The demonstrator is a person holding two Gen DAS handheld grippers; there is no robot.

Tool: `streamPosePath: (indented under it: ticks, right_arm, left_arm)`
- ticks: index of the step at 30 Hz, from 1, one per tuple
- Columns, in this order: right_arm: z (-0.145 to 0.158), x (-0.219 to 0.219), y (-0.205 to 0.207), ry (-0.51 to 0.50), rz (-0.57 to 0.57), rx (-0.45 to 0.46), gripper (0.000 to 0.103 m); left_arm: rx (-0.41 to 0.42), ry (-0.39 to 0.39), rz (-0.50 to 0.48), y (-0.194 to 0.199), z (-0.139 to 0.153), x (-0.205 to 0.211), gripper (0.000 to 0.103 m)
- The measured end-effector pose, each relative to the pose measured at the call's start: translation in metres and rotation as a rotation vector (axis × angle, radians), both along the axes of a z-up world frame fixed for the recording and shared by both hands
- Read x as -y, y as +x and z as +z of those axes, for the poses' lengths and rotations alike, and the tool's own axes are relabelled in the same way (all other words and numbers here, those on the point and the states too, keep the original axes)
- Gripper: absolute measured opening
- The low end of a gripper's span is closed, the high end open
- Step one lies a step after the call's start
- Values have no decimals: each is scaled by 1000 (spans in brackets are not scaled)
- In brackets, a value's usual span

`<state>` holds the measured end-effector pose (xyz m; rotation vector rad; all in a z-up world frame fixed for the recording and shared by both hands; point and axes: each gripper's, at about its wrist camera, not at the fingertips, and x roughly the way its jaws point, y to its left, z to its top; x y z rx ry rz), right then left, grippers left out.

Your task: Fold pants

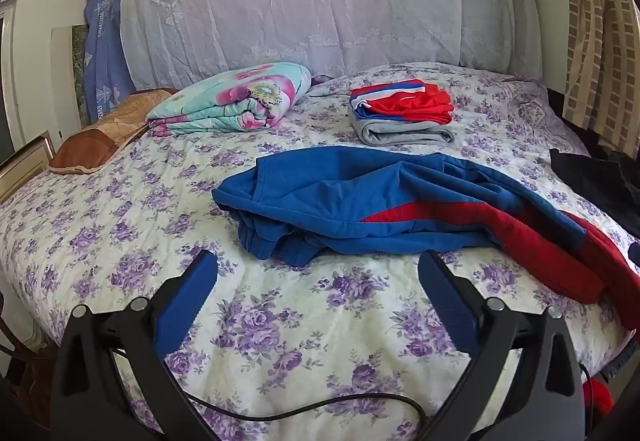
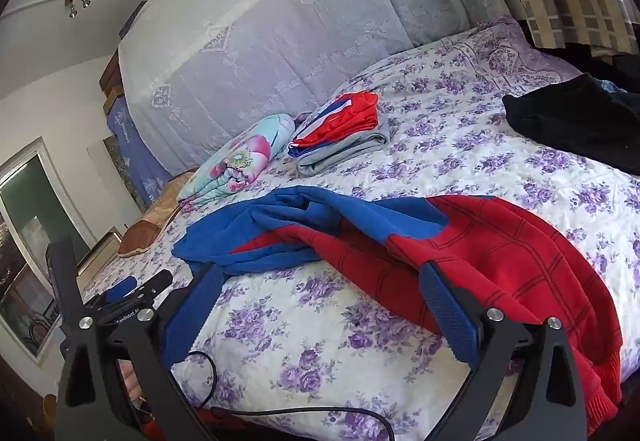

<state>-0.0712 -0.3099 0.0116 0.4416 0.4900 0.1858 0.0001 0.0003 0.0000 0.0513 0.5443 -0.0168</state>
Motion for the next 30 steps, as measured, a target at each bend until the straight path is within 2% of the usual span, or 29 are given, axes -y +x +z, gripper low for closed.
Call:
streamPosePath:
  ticks: [30]
  right_arm:
    - [8,-3,-8,-21,-12,18,99]
  left_arm:
    - [15,-18,10,-4,9,-6,98]
